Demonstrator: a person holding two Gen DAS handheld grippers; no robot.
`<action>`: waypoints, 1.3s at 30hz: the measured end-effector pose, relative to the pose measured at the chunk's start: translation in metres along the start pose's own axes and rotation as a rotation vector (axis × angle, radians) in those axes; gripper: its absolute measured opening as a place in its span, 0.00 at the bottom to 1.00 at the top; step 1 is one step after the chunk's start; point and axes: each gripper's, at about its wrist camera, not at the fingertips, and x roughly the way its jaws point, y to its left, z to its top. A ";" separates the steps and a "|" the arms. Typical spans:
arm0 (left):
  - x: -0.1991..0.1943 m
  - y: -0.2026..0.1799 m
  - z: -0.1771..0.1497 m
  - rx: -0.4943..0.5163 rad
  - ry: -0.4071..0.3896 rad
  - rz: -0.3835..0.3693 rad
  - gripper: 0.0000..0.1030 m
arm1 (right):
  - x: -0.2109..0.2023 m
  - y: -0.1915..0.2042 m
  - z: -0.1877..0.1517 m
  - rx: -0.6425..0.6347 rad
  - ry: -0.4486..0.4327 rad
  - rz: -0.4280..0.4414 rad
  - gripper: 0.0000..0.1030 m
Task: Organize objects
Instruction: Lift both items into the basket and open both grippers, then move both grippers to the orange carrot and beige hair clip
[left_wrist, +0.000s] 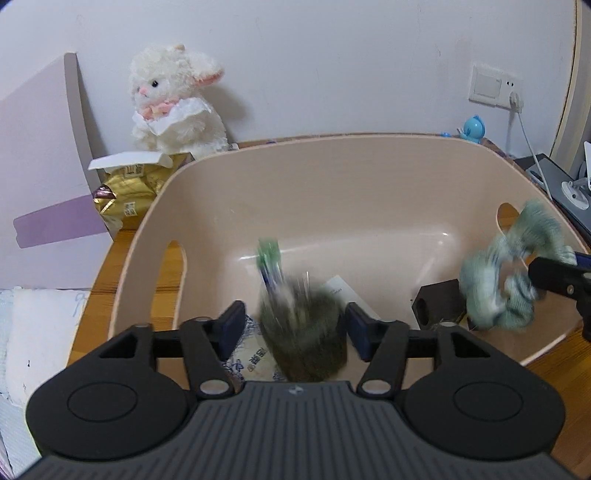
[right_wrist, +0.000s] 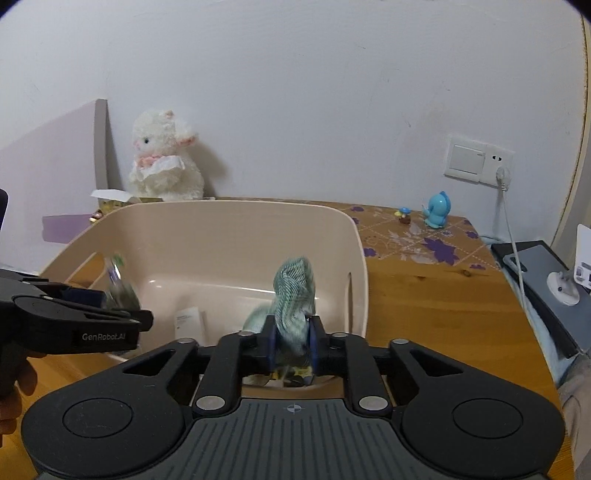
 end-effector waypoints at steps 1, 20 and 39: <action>-0.003 0.000 0.000 0.000 -0.007 0.003 0.71 | -0.003 0.000 0.000 0.002 -0.006 0.003 0.32; -0.091 0.010 -0.031 -0.045 -0.103 0.050 0.91 | -0.078 -0.001 -0.023 0.002 -0.088 0.014 0.99; -0.082 -0.002 -0.089 -0.010 -0.003 0.024 0.91 | -0.064 -0.014 -0.079 0.010 0.087 0.006 1.00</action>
